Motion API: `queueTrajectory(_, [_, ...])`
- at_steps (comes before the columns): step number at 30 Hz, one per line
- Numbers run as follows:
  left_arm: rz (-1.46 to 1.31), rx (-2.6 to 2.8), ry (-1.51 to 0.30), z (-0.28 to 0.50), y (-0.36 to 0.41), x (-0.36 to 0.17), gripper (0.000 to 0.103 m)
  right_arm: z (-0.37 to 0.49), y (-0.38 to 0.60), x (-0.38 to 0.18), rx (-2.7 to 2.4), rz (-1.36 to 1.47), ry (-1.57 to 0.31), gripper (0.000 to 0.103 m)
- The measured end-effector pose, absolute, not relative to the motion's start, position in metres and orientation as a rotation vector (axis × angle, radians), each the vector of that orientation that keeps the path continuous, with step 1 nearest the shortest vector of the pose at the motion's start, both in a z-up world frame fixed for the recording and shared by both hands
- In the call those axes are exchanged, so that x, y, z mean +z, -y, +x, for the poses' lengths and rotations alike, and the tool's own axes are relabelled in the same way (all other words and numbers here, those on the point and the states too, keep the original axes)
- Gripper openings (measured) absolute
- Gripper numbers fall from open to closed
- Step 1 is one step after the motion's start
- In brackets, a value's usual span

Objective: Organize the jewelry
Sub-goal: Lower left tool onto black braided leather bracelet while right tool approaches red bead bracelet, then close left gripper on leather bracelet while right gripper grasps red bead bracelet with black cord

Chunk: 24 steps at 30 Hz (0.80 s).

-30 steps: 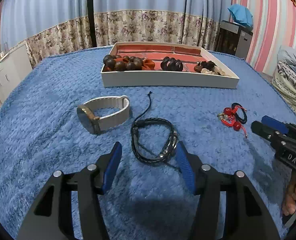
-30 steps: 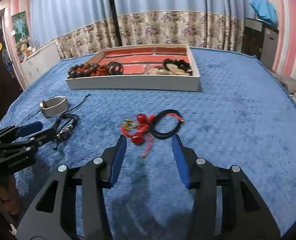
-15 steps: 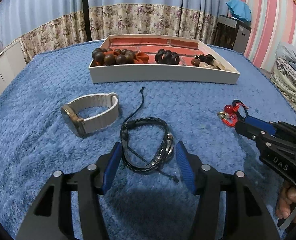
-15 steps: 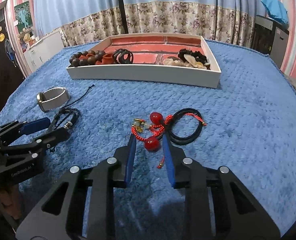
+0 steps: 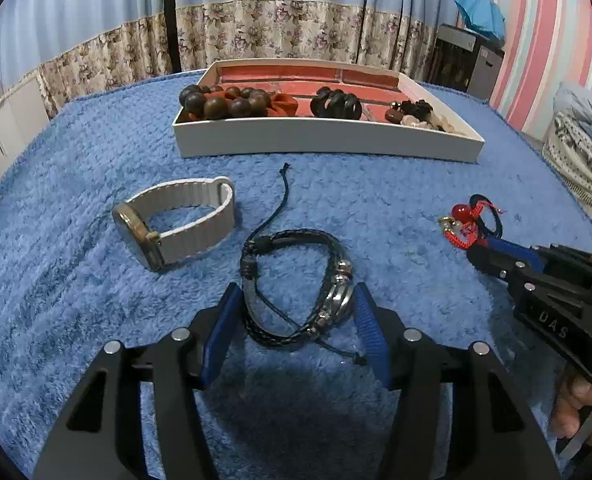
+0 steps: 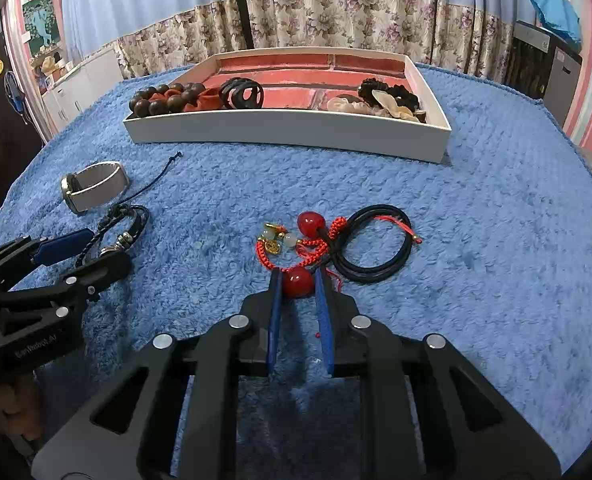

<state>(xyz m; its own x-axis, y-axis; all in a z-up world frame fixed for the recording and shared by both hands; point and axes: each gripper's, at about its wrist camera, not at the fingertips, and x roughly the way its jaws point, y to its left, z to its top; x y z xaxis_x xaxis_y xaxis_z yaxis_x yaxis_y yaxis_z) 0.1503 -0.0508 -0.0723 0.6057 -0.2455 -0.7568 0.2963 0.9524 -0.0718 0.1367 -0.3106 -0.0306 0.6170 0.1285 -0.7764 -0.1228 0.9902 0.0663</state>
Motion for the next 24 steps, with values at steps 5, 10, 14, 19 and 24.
queueTrajectory(5, [0.041, -0.318, -0.858, 0.148, 0.048, -0.071, 0.053, 0.135, 0.312, -0.029, 0.140, 0.010, -0.882, 0.017])
queueTrajectory(10, [0.000, -0.323, -0.844, 0.147, 0.040, -0.069, 0.044, 0.133, 0.315, -0.028, 0.139, 0.021, -0.872, 0.017])
queueTrajectory(14, [-0.007, -0.328, -0.830, 0.143, 0.040, -0.066, 0.039, 0.132, 0.317, -0.027, 0.145, 0.030, -0.866, 0.017])
queueTrajectory(19, [-0.001, -0.333, -0.815, 0.138, 0.043, -0.063, 0.023, 0.130, 0.319, -0.026, 0.152, 0.039, -0.858, 0.017])
queueTrajectory(24, [0.003, -0.352, -0.797, 0.131, 0.044, -0.060, 0.014, 0.125, 0.322, -0.023, 0.146, 0.038, -0.845, 0.017])
